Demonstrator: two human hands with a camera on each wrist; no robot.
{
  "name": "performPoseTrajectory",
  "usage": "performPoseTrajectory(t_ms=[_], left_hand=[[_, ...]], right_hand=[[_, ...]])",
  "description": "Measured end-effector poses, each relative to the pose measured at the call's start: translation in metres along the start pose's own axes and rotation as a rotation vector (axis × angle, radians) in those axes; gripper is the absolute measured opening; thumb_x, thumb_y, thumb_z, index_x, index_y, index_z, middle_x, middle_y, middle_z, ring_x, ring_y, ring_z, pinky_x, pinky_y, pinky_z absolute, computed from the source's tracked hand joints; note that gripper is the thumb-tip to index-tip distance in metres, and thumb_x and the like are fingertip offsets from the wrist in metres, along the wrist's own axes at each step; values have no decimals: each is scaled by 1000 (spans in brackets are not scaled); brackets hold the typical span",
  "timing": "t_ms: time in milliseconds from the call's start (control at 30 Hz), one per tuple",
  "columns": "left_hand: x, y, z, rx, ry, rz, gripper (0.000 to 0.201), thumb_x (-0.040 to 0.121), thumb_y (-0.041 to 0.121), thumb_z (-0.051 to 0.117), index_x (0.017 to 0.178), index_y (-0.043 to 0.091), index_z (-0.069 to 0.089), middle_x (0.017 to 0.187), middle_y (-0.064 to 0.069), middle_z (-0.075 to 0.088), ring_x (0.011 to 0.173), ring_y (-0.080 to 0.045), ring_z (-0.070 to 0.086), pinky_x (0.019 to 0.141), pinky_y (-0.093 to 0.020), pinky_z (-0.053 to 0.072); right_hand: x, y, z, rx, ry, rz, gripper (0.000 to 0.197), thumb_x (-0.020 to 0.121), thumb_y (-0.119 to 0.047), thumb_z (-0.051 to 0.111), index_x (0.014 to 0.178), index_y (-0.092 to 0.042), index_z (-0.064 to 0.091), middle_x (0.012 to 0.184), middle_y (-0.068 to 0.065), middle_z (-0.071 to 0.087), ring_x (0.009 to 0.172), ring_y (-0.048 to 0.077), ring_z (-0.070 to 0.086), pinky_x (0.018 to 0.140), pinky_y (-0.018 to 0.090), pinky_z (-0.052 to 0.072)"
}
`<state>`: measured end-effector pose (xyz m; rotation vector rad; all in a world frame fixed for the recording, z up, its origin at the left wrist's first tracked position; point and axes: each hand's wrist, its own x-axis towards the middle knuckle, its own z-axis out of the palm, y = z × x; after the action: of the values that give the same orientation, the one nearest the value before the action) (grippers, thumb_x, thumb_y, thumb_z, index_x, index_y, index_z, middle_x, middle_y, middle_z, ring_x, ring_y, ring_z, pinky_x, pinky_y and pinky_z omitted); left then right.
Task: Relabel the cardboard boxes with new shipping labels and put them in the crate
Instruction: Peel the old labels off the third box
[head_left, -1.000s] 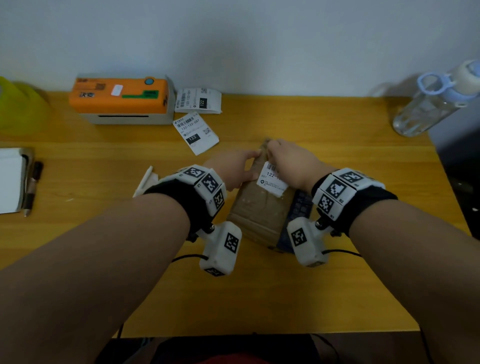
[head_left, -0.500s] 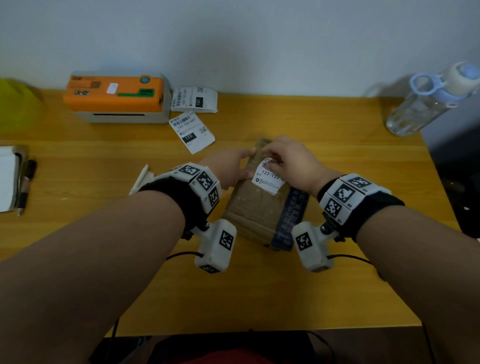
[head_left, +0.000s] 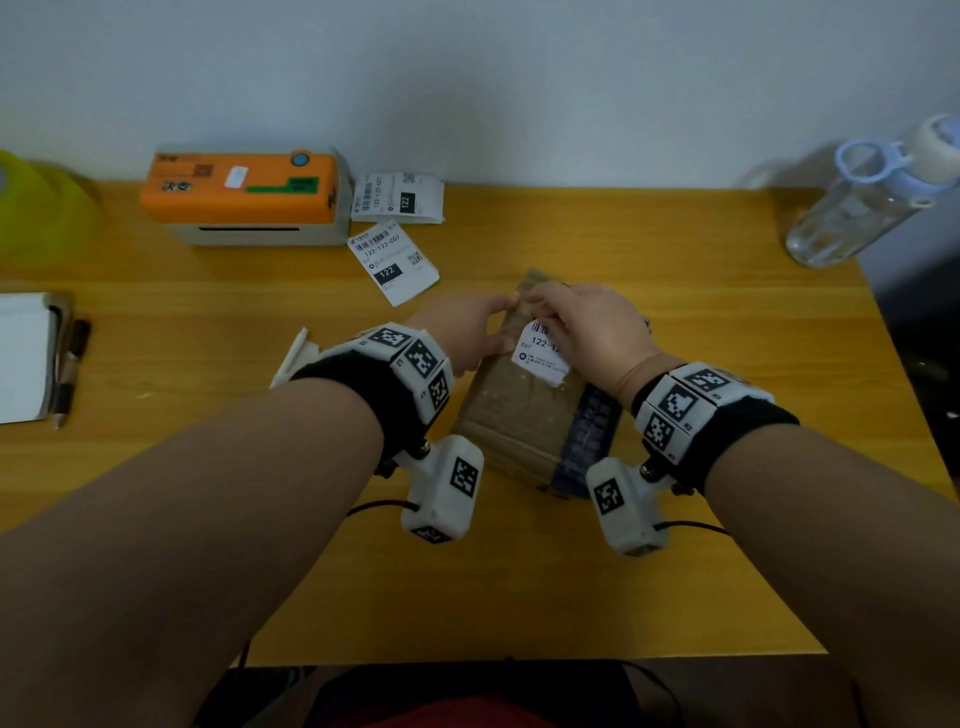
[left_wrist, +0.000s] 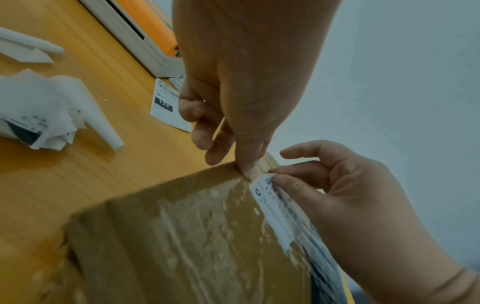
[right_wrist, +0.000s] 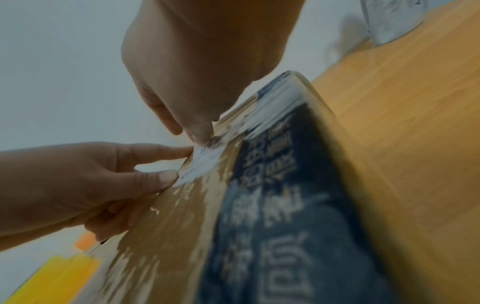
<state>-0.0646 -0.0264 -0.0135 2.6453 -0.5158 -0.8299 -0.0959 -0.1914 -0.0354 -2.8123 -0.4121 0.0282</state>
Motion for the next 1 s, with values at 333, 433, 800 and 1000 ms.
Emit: performPoseTrajectory(t_ms=[333,433,800,1000], left_hand=[[-1,4,5,32,39,-4,58,94,34,51,146,31,26,120,-7,60,94,-22,60,68,-28,45],[-1,5,5,35,33,-8,58,95,33,51,147,29,26,124,-7,58,103,-24,59,72,-27,43],[0,7,10,55,46,-17,58,96,32,49,148,30,23,124,-9,58,102,-25,60,73,-29,45],[-3,9,12,69,55,-18,57,98,32,45,149,29,19,132,-11,53,113,-28,54,81,-31,41]], right_hand=[[-20,5,-11,280,34,158,16,87,-13,63,102,-16,63,90,0,70,93,18,60,82,33,48],[-29,4,-14,348,10,196,14,88,-13,62,102,-14,64,91,-1,71,90,16,65,81,35,52],[-49,6,-21,570,-18,301,12,85,-7,67,95,-14,66,84,1,71,81,5,66,76,19,53],[-52,6,-16,681,122,386,11,84,-11,71,84,-21,66,74,-5,66,71,3,62,67,20,50]])
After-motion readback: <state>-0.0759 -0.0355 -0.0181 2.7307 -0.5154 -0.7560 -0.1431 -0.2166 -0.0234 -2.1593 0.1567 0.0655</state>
